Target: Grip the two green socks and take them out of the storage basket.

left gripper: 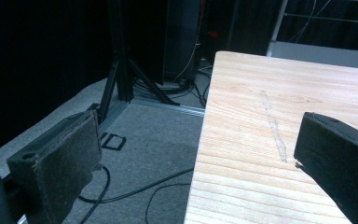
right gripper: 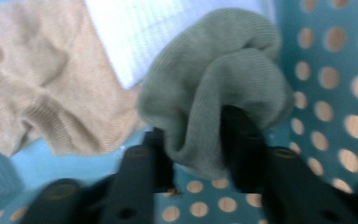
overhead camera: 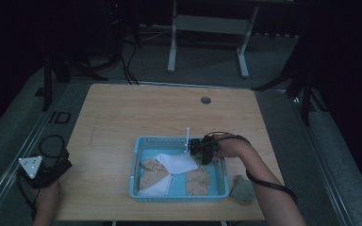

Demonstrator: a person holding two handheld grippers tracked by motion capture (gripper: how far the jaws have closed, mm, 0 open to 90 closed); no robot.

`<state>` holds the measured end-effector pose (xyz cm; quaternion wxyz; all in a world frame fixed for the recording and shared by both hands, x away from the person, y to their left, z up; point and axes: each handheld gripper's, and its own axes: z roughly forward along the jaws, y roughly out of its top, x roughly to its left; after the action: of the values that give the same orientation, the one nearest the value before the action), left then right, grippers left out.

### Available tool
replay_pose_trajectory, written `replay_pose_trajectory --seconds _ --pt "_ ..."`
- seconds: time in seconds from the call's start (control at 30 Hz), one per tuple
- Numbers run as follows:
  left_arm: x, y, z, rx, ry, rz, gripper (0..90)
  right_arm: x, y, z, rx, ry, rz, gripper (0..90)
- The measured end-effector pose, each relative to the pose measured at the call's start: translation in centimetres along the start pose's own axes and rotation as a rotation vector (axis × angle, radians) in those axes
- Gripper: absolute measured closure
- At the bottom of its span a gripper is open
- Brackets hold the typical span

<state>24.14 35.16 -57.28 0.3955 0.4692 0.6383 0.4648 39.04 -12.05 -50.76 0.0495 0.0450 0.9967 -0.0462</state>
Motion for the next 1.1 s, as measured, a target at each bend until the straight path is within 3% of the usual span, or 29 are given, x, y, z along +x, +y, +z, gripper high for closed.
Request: replay_pose_trajectory --seconds 0.07,0.37,0.83,1.1 --pt "0.0 0.0 0.0 0.000 0.000 0.000 0.7 -0.1 0.0 -0.3 -0.004 -0.002 0.007 79.2" --pt "0.0 0.0 0.0 -0.002 0.002 0.000 0.7 0.2 -0.4 -2.6 -0.044 -0.013 0.005 80.5" --pt "0.0 0.0 0.0 0.000 0.003 0.002 0.7 1.2 -2.3 -9.0 -0.148 -0.014 -0.017 81.4" --pt "0.0 0.0 0.0 0.002 0.005 0.002 0.7 1.4 -3.8 -11.8 -0.183 -0.062 -0.002 81.4"
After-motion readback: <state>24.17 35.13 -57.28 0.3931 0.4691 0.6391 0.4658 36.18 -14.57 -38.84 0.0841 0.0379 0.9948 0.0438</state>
